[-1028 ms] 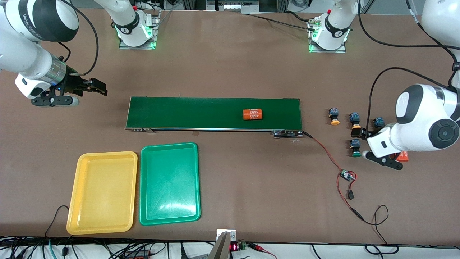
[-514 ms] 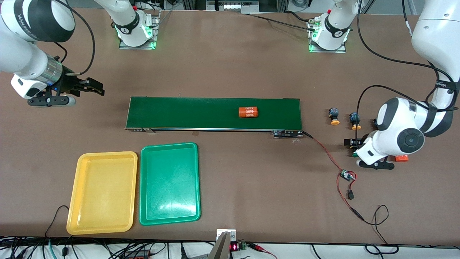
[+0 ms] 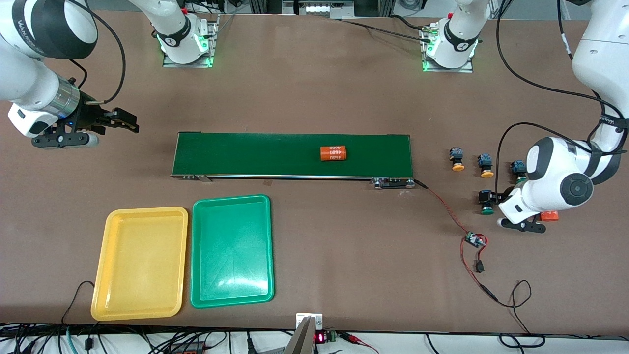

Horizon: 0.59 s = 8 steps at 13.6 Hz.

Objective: Sort buttons by color to trays
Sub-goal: 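Grasp a green-capped button with the left gripper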

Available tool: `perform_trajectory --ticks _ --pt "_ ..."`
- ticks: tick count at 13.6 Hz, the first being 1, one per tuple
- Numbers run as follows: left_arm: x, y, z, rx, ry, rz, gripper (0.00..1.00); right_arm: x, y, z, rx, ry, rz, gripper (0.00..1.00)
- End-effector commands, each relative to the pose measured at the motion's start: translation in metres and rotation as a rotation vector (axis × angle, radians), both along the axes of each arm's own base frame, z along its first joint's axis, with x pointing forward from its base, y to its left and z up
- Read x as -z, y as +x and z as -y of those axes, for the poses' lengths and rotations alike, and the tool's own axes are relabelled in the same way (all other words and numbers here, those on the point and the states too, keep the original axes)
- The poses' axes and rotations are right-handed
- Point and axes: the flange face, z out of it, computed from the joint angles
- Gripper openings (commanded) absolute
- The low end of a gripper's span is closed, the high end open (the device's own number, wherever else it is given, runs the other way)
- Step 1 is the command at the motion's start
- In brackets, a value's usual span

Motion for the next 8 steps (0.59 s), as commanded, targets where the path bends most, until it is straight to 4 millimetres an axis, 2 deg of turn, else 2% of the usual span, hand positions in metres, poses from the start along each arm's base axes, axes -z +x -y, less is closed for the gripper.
perform_trajectory --ticks 1,3,4,5,6,8 --pt "0.0026 -0.011 0.014 0.037 -0.001 0.001 0.94 -0.0038 0.0037 -0.0006 -0.015 0.004 -0.007 1.0" --pt "0.0065 -0.0147 0.0197 0.045 -0.004 -0.009 0.87 -0.0038 0.0038 0.0017 -0.011 0.006 -0.007 1.0" --pt "0.007 -0.0153 0.0188 0.045 -0.003 -0.012 0.75 -0.0031 0.0035 0.0009 -0.011 0.006 -0.009 1.0" --pt "0.0059 -0.0158 0.0184 0.044 0.0 -0.017 0.54 -0.0038 0.0038 0.0009 -0.011 0.006 -0.007 1.0" --pt "0.0036 -0.0157 0.018 0.043 0.003 -0.018 0.4 -0.0031 0.0035 0.0009 -0.011 0.006 -0.009 1.0" --pt "-0.0022 -0.0137 0.0162 0.029 0.011 -0.015 0.15 -0.0037 0.0029 0.0009 -0.012 0.006 -0.01 1.0"
